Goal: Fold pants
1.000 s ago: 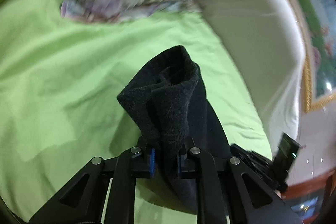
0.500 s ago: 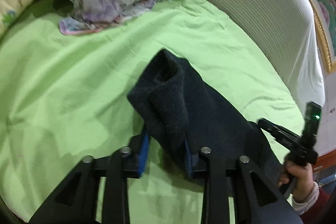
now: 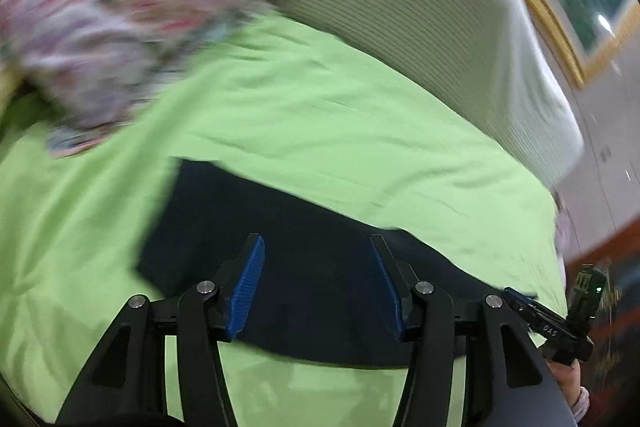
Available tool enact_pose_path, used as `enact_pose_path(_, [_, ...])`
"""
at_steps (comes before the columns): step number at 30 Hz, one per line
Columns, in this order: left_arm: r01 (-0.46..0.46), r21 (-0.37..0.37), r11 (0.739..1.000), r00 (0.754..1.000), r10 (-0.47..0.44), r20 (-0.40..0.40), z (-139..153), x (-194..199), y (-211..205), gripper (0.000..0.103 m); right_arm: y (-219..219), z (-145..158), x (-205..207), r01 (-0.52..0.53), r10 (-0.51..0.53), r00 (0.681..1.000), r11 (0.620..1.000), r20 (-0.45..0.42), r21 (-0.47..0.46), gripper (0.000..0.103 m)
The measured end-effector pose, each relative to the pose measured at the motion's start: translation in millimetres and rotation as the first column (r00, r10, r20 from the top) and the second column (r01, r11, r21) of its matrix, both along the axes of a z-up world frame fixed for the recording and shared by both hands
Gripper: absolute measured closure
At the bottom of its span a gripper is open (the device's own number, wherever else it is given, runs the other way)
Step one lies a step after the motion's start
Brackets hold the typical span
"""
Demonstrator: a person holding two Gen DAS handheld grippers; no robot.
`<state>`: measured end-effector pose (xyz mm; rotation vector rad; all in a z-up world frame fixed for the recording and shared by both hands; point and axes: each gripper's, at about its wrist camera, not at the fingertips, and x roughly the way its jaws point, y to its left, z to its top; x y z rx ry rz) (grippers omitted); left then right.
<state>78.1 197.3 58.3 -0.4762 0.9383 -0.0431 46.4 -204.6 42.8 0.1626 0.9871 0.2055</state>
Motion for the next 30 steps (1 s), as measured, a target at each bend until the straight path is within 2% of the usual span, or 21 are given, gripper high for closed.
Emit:
enact_pose_path(2, [0.062,-0.006,0.998,0.998,-0.062,-0.008,-1.6,11.8,-24.1,0.047,-15.8,-2.6,-18.1,0.054,-0.054,0.999,0.999,0.000,0.009,0.059])
enact_pose_path(6, [0.212,-0.018,0.977,0.977,-0.212,-0.023,-2.5,32.6,-85.9,0.045,-51.0,-9.5,-51.2,0.191,-0.191,0.982,0.980,-0.013,0.057,0.055])
enact_pose_path(9, [0.315,-0.020,0.949,0.948,-0.315,-0.038,-2.6,43.1,-130.1,0.043,-77.9,-15.8,-74.3,0.289,-0.287,0.957,0.952,-0.032,0.096,0.054])
enact_pose_path(12, [0.416,-0.026,0.909,0.907,-0.417,-0.054,-3.7,53.3,-173.7,0.042,-99.7,-19.7,-93.2,0.361,-0.359,0.932,0.924,-0.038,0.127,0.054])
enact_pose_path(17, [0.518,-0.039,0.855,0.850,-0.519,-0.090,-9.0,68.2,-228.5,0.038,-131.4,-24.3,-112.8,0.464,-0.462,0.885,0.867,-0.052,0.182,0.054])
enact_pose_path(20, [0.571,-0.061,0.819,0.811,-0.574,-0.110,-14.2,80.5,-258.4,0.036,-144.2,-27.7,-119.3,0.493,-0.493,0.868,0.845,-0.051,0.207,0.052])
enact_pose_path(22, [0.624,-0.063,0.779,0.768,-0.627,-0.133,-18.3,87.8,-285.0,0.034,-154.9,-32.0,-123.5,0.519,-0.521,0.851,0.822,-0.058,0.233,0.050])
enact_pose_path(23, [0.640,-0.063,0.766,0.754,-0.642,-0.142,-19.4,90.0,-292.2,0.034,-160.1,-34.4,-124.2,0.530,-0.532,0.844,0.811,-0.065,0.247,0.050])
enact_pose_path(26, [0.713,-0.070,0.698,0.679,-0.711,-0.184,-27.4,98.5,-329.9,0.033,-174.1,-41.6,-125.4,0.567,-0.569,0.818,0.777,-0.079,0.273,0.049])
enact_pose_path(27, [0.742,-0.067,0.667,0.645,-0.737,-0.201,-30.5,101.7,-346.8,0.033,-179.9,-44.8,-125.3,0.577,-0.581,0.810,0.761,-0.085,0.296,0.049])
enact_pose_path(28, [0.756,-0.059,0.652,0.630,-0.749,-0.206,-31.8,102.8,-354.6,0.033,-185.0,-48.0,-125.0,0.585,-0.590,0.802,0.744,-0.094,0.323,0.049])
enact_pose_path(30, [0.794,-0.043,0.607,0.584,-0.780,-0.224,-36.6,107.6,-380.4,0.033,-193.6,-55.1,-123.1,0.597,-0.604,0.789,0.707,-0.116,0.380,0.049])
